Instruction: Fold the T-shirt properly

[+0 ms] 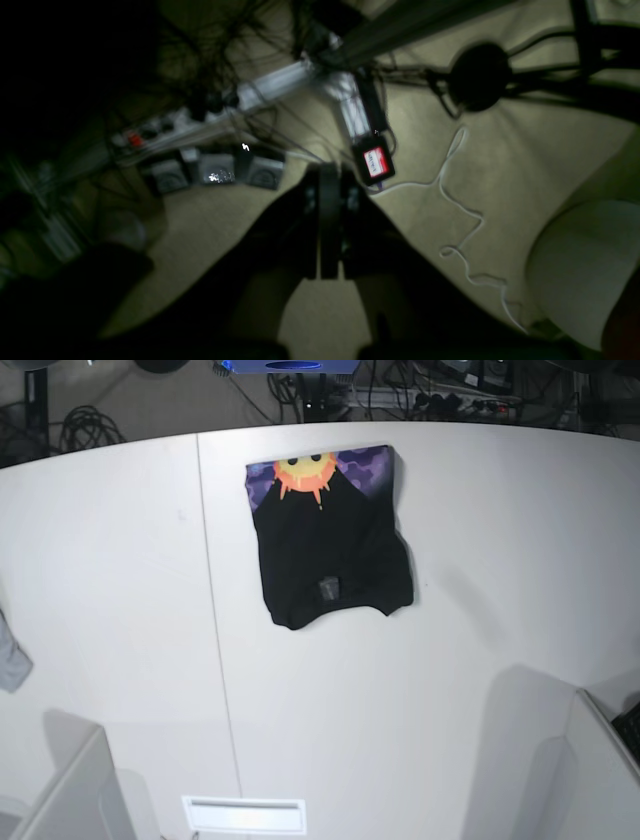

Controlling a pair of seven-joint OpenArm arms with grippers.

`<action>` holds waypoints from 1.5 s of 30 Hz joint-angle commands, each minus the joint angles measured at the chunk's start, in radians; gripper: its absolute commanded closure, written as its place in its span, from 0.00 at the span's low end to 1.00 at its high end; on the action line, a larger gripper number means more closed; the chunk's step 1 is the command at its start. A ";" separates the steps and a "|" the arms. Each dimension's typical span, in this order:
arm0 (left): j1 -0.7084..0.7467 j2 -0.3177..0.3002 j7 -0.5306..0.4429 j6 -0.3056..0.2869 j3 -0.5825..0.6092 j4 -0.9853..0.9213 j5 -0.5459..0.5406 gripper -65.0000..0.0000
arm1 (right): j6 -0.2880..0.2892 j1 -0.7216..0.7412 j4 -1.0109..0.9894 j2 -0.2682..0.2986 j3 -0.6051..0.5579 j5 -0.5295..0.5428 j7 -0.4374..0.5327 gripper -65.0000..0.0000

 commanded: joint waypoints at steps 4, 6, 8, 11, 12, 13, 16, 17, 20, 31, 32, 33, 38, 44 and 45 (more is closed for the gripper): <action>-0.023 -0.006 -0.006 0.000 0.054 -0.084 -0.006 1.00 | 0.093 0.027 -0.055 0.033 -0.030 0.001 -0.034 1.00; -0.056 -0.006 -0.006 0.000 0.072 -0.130 -0.006 1.00 | 0.140 0.077 -0.117 0.041 -0.058 0.001 -0.079 1.00; -0.095 -0.005 -0.005 0.000 0.089 -0.184 -0.006 1.00 | 0.173 0.140 -0.191 0.053 -0.081 0.000 -0.114 1.00; -0.160 -0.005 -0.005 0.000 0.114 -0.281 -0.007 1.00 | 0.189 0.232 -0.315 0.077 -0.127 0.000 -0.126 1.00; -0.184 -0.003 -0.005 0.000 0.115 -0.317 -0.007 1.00 | 0.189 0.268 -0.364 0.088 -0.148 0.000 -0.126 1.00; -0.214 0.005 -0.005 0.000 0.115 -0.356 -0.007 1.00 | 0.189 0.303 -0.420 0.099 -0.174 0.000 -0.125 1.00; -0.296 0.034 -0.005 0.000 0.115 -0.465 -0.007 1.00 | 0.189 0.412 -0.575 0.136 -0.280 0.000 -0.123 1.00; -0.324 0.038 -0.005 0.000 0.115 -0.502 -0.007 1.00 | 0.189 0.441 -0.621 0.149 -0.322 0.004 -0.122 1.00; -0.401 0.067 -0.005 0.000 0.115 -0.604 -0.007 1.00 | 0.188 0.521 -0.743 0.188 -0.432 0.033 -0.085 1.00; -0.685 0.133 -0.127 0.000 0.117 -1.043 0.180 1.00 | 0.185 0.812 -1.225 0.090 -0.609 0.152 0.133 1.00; -0.718 0.135 -0.186 0.000 0.117 -1.109 0.220 1.00 | 0.185 0.837 -1.277 0.062 -0.609 0.152 0.165 1.00; -0.755 0.135 -0.247 0.000 0.115 -1.189 0.251 1.00 | 0.183 0.867 -1.343 0.031 -0.609 0.152 0.205 1.00; -0.893 0.149 -0.393 0.002 0.115 -1.425 0.343 1.00 | 0.183 1.001 -1.686 -0.079 -0.603 0.152 0.444 1.00; -0.901 0.173 -0.390 0.002 0.105 -1.364 0.404 1.00 | 0.099 1.019 -1.788 -0.119 -0.604 0.153 0.665 1.00; -0.899 0.184 -0.390 0.002 0.102 -1.364 0.390 1.00 | 0.068 1.010 -1.785 -0.113 -0.603 0.153 0.684 1.00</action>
